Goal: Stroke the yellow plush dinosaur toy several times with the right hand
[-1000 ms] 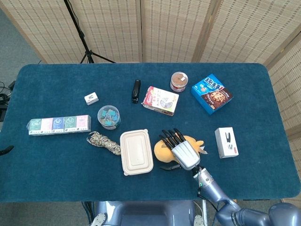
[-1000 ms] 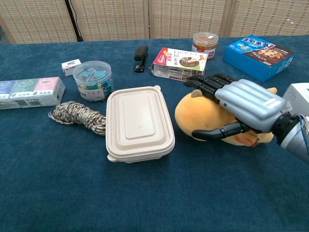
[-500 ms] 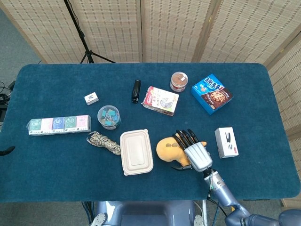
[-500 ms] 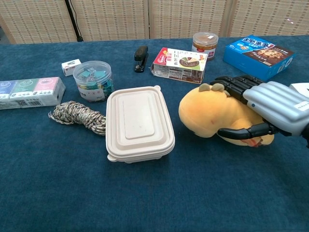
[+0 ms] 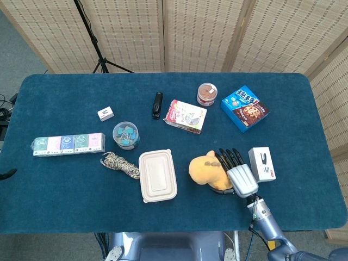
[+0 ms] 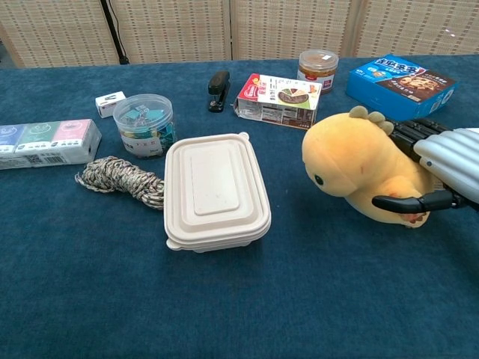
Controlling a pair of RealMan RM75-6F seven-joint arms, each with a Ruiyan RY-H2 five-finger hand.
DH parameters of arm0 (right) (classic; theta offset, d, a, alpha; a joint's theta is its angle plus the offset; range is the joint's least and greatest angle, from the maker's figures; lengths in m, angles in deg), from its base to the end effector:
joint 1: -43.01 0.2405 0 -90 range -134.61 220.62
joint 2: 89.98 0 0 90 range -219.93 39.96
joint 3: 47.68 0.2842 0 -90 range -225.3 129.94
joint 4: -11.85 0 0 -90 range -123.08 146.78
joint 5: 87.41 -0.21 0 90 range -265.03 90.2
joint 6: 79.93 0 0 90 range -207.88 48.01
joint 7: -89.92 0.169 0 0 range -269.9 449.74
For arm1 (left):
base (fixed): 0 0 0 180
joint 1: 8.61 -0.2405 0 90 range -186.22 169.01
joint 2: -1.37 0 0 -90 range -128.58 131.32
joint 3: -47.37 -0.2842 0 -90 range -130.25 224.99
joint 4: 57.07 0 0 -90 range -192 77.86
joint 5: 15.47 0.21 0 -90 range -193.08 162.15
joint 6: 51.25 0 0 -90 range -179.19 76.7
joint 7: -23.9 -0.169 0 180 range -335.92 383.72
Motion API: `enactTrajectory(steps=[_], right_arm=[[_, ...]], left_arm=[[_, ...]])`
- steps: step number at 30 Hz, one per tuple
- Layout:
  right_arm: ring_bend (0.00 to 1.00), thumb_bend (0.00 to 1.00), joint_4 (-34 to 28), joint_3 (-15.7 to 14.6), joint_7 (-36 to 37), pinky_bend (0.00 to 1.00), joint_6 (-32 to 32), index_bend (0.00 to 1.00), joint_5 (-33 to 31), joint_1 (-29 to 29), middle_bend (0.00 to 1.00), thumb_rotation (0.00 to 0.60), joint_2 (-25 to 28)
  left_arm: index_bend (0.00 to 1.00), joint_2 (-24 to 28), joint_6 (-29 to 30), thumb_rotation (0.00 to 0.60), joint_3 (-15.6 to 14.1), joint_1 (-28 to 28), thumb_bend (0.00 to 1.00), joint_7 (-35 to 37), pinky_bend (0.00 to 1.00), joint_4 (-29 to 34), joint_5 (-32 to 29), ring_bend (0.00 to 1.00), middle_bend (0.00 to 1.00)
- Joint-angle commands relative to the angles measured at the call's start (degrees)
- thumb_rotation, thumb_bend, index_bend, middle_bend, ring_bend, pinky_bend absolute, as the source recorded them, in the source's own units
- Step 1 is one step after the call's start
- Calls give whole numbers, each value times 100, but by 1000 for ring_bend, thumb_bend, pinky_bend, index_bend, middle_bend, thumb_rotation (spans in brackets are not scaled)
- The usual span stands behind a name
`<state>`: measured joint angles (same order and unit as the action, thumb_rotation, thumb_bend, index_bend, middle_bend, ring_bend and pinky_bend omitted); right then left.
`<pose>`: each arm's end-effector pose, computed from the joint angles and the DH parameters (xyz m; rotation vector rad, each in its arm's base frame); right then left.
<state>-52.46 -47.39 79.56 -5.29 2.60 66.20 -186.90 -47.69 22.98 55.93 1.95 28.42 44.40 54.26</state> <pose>-0.2701 -0.2943 -0.0341 1.8002 -0.6934 0.9482 -0.3317 0.2550 0.2510 -1.2401 -1.0104 -0.8316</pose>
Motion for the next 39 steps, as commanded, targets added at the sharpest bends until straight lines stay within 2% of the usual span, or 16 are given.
enactTrajectory(steps=[1, 14, 27, 33, 39], right_arm=[[0, 0, -12, -24, 22, 0, 12, 0, 6, -33, 0, 0, 16], [0, 0, -515, 37, 6, 0, 137, 0, 305, 91, 0, 0, 98], [0, 0, -1169, 253, -649, 0, -127, 0, 669, 612, 0, 0, -46], [0, 0, -1084, 201, -843, 0, -399, 0, 672, 756, 0, 0, -257], [0, 0, -800, 157, -978, 0, -334, 0, 701, 739, 0, 0, -476]], left_arm=[[0, -3, 2, 600, -3, 2, 0, -16, 0, 6, 2, 0, 0], [0, 9, 6, 600, -8, -9, 0, 22, 0, 9, 14, 0, 0], [0, 39, 7, 600, -10, -25, 0, 136, 0, -20, 55, 0, 0], [0, 48, -6, 600, -14, -26, 0, 166, 0, -31, 67, 0, 0], [0, 49, -44, 600, -42, -10, 0, 166, 0, -21, 129, 0, 0]])
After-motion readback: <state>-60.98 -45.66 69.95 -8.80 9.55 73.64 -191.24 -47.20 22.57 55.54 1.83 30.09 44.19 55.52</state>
